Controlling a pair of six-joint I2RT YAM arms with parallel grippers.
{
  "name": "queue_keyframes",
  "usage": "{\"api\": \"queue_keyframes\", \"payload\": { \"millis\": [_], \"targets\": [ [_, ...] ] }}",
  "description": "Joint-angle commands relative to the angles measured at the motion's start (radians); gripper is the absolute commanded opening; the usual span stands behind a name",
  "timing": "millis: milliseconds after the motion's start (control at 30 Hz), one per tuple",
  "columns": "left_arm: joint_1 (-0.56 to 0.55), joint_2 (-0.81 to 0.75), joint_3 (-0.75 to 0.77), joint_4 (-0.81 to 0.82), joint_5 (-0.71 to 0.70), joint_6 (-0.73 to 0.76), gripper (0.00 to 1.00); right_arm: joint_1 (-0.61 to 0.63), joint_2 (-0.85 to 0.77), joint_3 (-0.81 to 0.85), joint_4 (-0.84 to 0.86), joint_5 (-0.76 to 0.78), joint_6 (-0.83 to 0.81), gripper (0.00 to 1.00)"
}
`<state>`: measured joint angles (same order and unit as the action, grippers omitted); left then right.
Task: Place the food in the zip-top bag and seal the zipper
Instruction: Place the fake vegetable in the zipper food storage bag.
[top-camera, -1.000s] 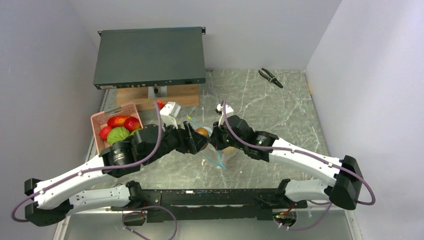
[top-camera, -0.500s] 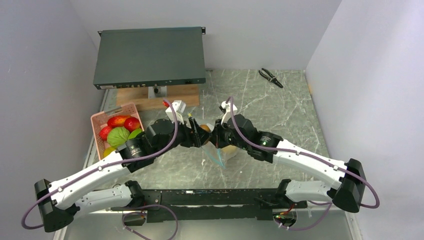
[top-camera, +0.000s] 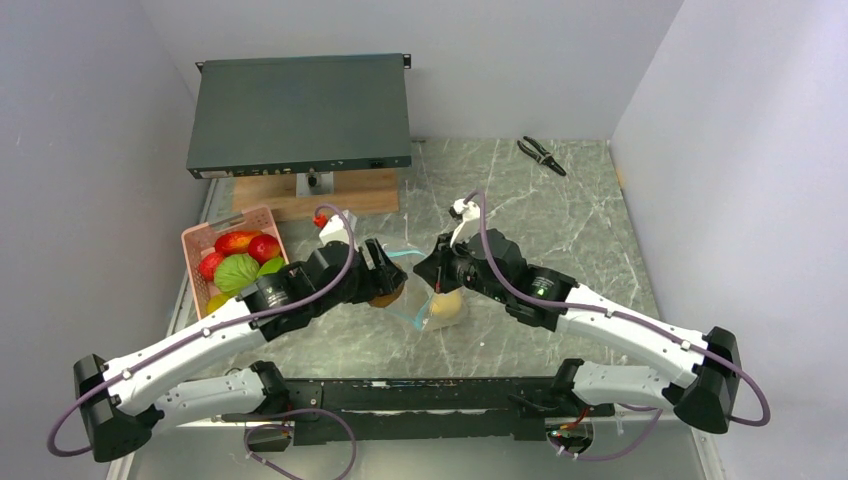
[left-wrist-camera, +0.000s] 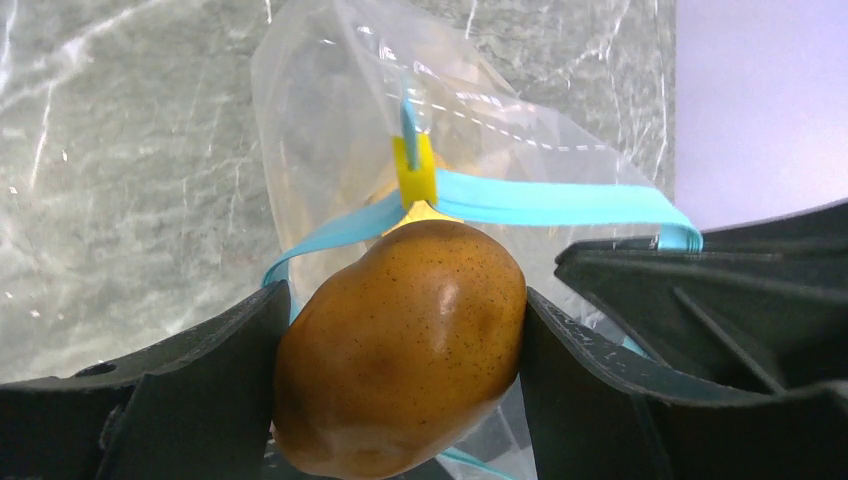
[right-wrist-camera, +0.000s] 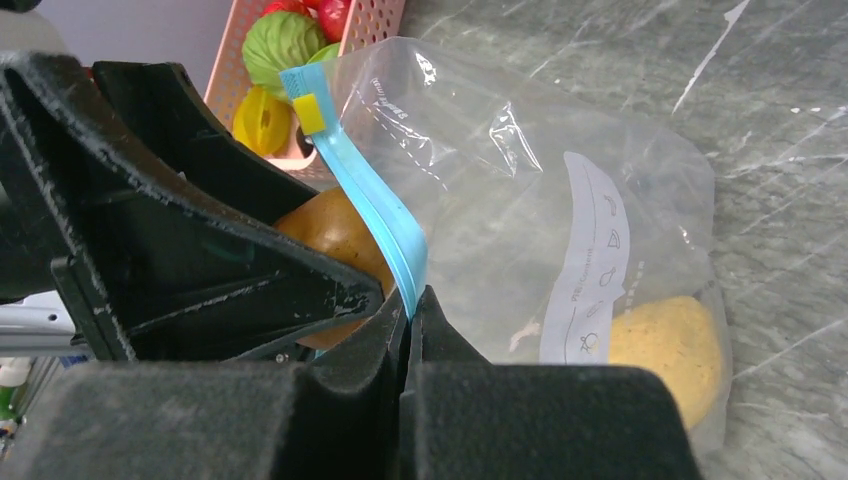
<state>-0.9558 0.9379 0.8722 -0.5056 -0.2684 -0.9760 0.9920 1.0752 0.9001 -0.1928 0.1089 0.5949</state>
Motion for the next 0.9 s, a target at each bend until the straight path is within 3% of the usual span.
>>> {"api": "queue_keyframes", "payload": {
  "millis": [0, 100, 300, 600, 767, 867],
  "targets": [
    [0.008, 0.034, 0.077, -0.098, -0.059, -0.224, 0.0, 0.004, 0.0, -0.006, 0.124, -0.045, -0.015, 0.0],
    [0.02, 0.076, 0.119, -0.178, -0.064, -0.335, 0.02, 0.004, 0.018, -0.009, 0.157, -0.069, -0.011, 0.0],
    [0.024, 0.109, 0.16, -0.244, -0.096, -0.43, 0.27, 0.004, 0.03, -0.012, 0.171, -0.086, -0.007, 0.0],
    [0.034, 0.086, 0.135, -0.185, -0.086, -0.398, 0.84, 0.004, 0.041, -0.012, 0.163, -0.081, -0.009, 0.0],
    [0.037, 0.071, 0.132, -0.193, -0.074, -0.352, 0.98, 0.004, 0.04, -0.012, 0.154, -0.068, -0.014, 0.0],
    [0.038, 0.052, 0.129, -0.188, -0.074, -0.315, 1.0, 0.004, 0.039, -0.015, 0.154, -0.067, -0.012, 0.0]
  ]
}}
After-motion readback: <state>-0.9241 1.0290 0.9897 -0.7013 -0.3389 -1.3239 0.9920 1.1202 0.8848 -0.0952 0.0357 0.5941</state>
